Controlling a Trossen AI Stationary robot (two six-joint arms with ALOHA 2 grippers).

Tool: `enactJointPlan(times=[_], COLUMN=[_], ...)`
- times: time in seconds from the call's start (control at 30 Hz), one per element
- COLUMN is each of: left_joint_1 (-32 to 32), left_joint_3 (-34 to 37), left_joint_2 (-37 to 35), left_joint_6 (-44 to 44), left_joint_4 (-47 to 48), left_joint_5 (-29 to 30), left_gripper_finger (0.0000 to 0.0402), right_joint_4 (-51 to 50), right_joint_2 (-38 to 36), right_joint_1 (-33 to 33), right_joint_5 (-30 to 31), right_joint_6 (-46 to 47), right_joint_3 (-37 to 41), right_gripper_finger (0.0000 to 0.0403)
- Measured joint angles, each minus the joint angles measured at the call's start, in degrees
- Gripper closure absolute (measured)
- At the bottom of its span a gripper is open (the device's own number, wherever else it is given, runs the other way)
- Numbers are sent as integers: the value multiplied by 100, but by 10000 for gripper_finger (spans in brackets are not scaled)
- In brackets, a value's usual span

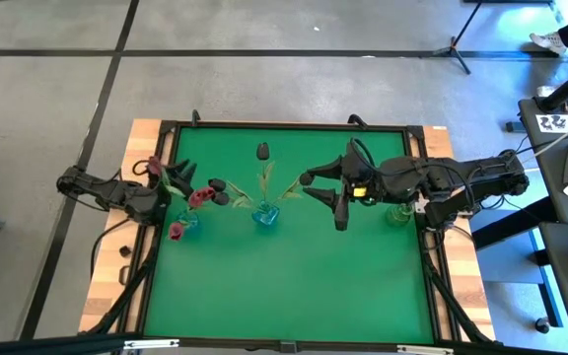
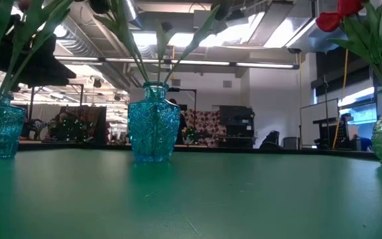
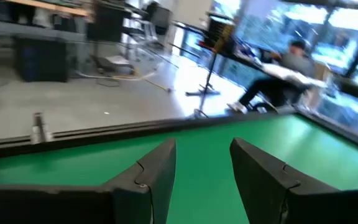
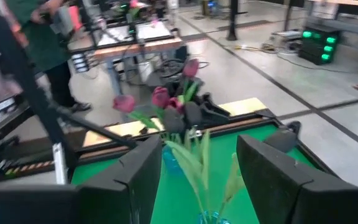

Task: Sort flowers into vase by color
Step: Return to Home Position

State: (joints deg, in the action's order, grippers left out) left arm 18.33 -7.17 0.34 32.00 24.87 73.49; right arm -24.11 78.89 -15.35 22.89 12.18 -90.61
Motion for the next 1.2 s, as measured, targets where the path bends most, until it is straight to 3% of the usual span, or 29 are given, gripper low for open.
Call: enactJointPlan(times=[0.17, 0.33, 0.4, 0.57, 0.77, 1.0, 1.2], left_joint_1=[2, 0, 2, 1, 0, 0, 0], left_joint_3=[1, 3, 3, 12, 12, 10, 10], left_joint_2=[0, 0, 0, 0, 0, 0, 0], left_joint_6=[-218, -216, -237, 75, -226, -142, -105], left_joint_4=[-3, -6, -8, -68, -58, -19, -21], left_joint_5=[-148, -250, -337, -379, -373, 257, 132], left_gripper_finger=[250, 250, 250, 250, 250, 250, 250], right_joint_4=[21, 248, 538, 1115, 1476, 1423, 1181], right_joint_2=[-19, -474, -775, -1404, -1727, -1796, -2196], right_joint_1=[81, 232, 286, 303, 299, 299, 299], right_joint_5=[-313, -474, -667, -622, -922, -1212, -1186], right_joint_6=[-344, -560, -571, -340, 23, -17, -365], right_joint_3=[49, 523, 824, 1640, 2348, 2413, 2493], right_gripper_finger=[233, 359, 390, 375, 399, 396, 399])
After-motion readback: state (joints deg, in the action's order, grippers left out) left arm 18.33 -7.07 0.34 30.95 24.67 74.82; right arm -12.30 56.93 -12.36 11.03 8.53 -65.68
